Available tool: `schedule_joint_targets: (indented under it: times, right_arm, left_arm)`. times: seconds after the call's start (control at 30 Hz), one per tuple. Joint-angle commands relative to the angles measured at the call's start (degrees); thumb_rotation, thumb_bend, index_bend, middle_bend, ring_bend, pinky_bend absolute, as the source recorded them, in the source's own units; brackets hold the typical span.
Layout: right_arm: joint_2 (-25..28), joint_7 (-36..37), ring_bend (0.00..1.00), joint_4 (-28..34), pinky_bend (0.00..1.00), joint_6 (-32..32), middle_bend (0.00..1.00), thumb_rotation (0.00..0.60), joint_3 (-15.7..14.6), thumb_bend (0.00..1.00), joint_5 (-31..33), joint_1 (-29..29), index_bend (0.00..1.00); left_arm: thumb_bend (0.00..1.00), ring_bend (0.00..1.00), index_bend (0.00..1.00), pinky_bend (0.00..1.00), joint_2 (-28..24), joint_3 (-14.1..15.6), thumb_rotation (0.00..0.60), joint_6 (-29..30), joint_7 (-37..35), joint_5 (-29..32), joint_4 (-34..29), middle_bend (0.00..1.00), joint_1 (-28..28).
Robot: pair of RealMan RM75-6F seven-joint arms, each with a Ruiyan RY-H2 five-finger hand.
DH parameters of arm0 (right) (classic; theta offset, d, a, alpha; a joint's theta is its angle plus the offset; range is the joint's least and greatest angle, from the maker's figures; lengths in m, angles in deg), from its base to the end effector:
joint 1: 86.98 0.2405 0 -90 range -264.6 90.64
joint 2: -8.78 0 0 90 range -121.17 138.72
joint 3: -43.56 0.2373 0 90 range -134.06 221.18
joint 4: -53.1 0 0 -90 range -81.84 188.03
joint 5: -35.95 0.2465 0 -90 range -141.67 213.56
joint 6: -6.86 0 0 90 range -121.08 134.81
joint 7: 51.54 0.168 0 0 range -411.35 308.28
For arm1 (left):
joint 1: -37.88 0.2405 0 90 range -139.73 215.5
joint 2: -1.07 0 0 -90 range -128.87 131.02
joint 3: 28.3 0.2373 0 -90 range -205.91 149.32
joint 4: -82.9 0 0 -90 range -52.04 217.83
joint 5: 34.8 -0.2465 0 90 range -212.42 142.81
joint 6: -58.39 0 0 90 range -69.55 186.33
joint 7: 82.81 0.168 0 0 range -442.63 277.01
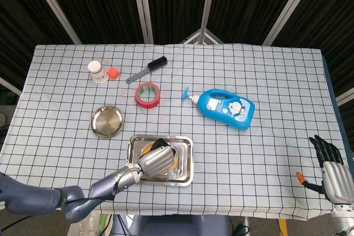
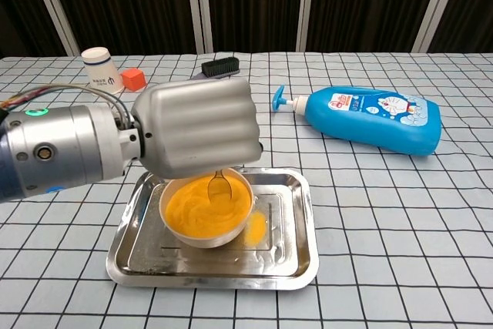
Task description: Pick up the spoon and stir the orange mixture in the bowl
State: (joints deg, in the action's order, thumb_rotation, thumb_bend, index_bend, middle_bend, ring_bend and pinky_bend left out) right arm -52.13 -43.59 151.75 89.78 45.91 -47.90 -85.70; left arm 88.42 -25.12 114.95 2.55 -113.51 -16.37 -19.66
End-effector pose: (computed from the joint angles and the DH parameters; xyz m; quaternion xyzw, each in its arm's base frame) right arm -0.3100 -0.1835 0.1179 0.5382 -0.4815 0.4069 0.5595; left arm -0.0211 0.2539 -0.0956 -0.8480 0.2936 -0.2281 0.3777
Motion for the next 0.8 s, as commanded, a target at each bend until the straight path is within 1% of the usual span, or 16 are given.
schedule_joint_targets:
  times: [0.03,0.2,0.3,0.6,0.8]
  right_arm:
    - [0.00,0.03,0.00,-0.01,0.00,0.00,0.00,0.600,0.02,0.31,0.04,0.00,0.00]
    - [0.00,-0.03,0.00,0.03,0.00,-0.08,0.00,0.600,0.00,0.31,0.03,0.03,0.00]
    - [-0.01,-0.08,0.00,0.06,0.00,-0.13,0.00,0.600,0.00,0.31,0.12,0.03,0.00]
    - [0.03,-0.07,0.00,0.13,0.00,-0.27,0.00,0.600,0.02,0.31,0.31,0.04,0.00]
    - [0.11,0.24,0.00,0.07,0.00,-0.25,0.00,0.600,0.04,0.31,0.24,0.05,0.00]
  left_arm:
    - [0.74,1.00,0.77,1.00,-0.59,0.04,0.600,0.23,-0.30,-0.37,-0.16,1.00,0.32]
    - [0.74,1.00,0.77,1.00,-1.84,-0.08,0.600,0.50,-0.80,-0.61,0.40,1.00,0.86]
    - [0.74,1.00,0.77,1.00,-2.02,-0.27,0.600,0.38,-0.86,-0.28,1.91,1.00,1.14]
    - [0.74,1.00,0.77,1.00,0.93,-1.15,0.600,-0.39,0.61,0.51,6.42,1.00,1.16]
    - [0.74,1.00,0.77,1.00,2.59,-1.31,0.600,-1.19,1.50,1.12,7.22,1.00,1.04]
